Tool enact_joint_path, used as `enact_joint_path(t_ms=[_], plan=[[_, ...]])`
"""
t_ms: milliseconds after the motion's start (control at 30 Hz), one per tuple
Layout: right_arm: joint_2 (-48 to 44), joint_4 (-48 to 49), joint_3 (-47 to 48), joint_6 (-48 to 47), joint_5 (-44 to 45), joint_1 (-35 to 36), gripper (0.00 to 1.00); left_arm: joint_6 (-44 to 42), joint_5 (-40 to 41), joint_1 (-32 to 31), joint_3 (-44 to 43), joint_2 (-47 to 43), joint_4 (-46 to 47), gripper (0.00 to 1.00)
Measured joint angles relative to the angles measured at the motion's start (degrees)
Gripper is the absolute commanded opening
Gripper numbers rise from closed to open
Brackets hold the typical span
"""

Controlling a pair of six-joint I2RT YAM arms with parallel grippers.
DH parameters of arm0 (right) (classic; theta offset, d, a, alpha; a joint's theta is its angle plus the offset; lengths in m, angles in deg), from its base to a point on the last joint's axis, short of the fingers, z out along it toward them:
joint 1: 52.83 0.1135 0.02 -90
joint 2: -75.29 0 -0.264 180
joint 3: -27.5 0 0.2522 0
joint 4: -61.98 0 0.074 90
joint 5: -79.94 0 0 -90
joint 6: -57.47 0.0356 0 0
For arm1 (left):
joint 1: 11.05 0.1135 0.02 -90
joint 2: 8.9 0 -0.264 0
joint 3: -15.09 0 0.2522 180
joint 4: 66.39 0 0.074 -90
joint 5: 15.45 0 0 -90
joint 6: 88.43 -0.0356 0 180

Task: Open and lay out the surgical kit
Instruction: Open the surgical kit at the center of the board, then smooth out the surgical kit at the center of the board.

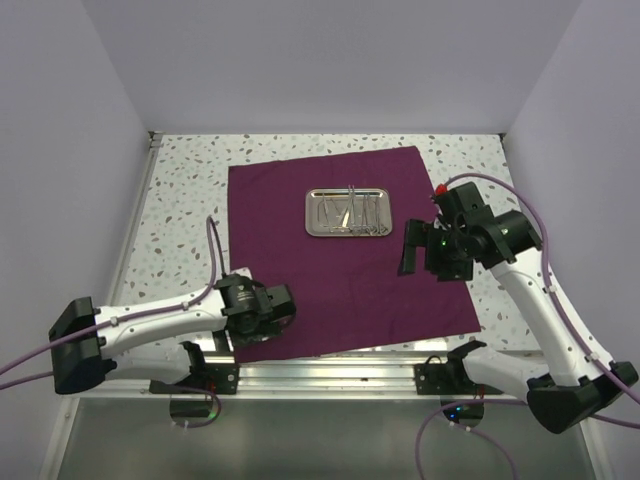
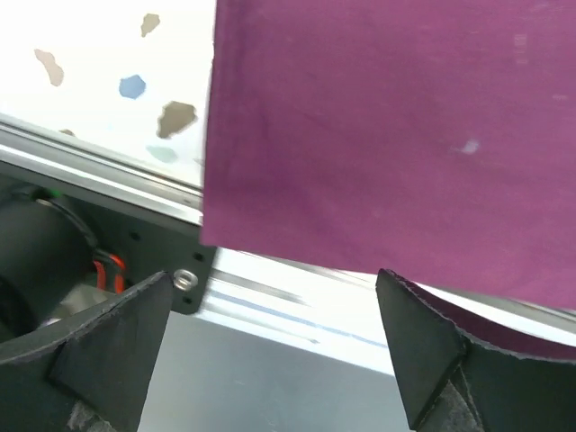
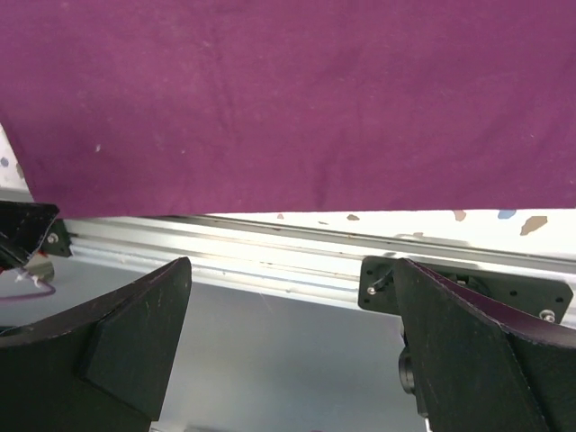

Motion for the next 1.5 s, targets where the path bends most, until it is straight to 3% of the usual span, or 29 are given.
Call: enact_joint_path(t_ms=[200, 433, 533, 633, 767, 867, 967, 1067, 1333, 1500], plan=[[0.0, 0.5, 0.9, -0.2, -0.4, 2.8, 0.98, 3.6, 1.9, -0.7, -5.5, -4.2, -2.1, 1.00], [0.3, 0.5, 4.7, -1.9, 0.6, 3.6, 0.99, 2.5, 13.0, 0.9, -17.6, -4.8, 1.4, 1.00], [3.0, -0.4, 7.0, -2.7, 0.1, 3.5, 0.99, -8.7, 13.4, 9.4, -15.9, -6.7, 11.0, 1.00], [8.3, -0.5, 10.4, -3.5, -0.5, 2.3, 0.99, -22.9, 8.9, 25.9, -15.3, -6.0, 23.3, 1.00], [14.4, 1.2, 13.8, -3.7, -1.7, -4.3, 0.98, -38.0, 1.2, 44.4, -24.6, 9.0, 30.1, 0.94], [19.4, 2.8, 16.8, -3.7, -2.0, -9.7, 0.98, -45.3, -1.7, 50.6, -35.2, 25.1, 33.3, 0.94], [25.1, 6.8, 20.0, -3.4, -2.2, -14.2, 0.98, -50.1, -3.8, 53.9, -40.6, 36.8, 36.0, 0.92], [30.3, 11.2, 21.8, -2.6, -2.2, -17.6, 0.98, -52.5, -5.2, 56.2, -42.4, 42.9, 36.3, 0.91], [42.5, 22.4, 25.4, -2.0, -2.0, -19.9, 0.98, -55.9, -6.2, 60.6, -43.2, 47.0, 42.6, 0.85], [50.3, 28.3, 30.4, -2.1, -0.6, -19.8, 0.98, -57.1, -6.8, 60.8, -44.0, 51.5, 47.8, 0.76]])
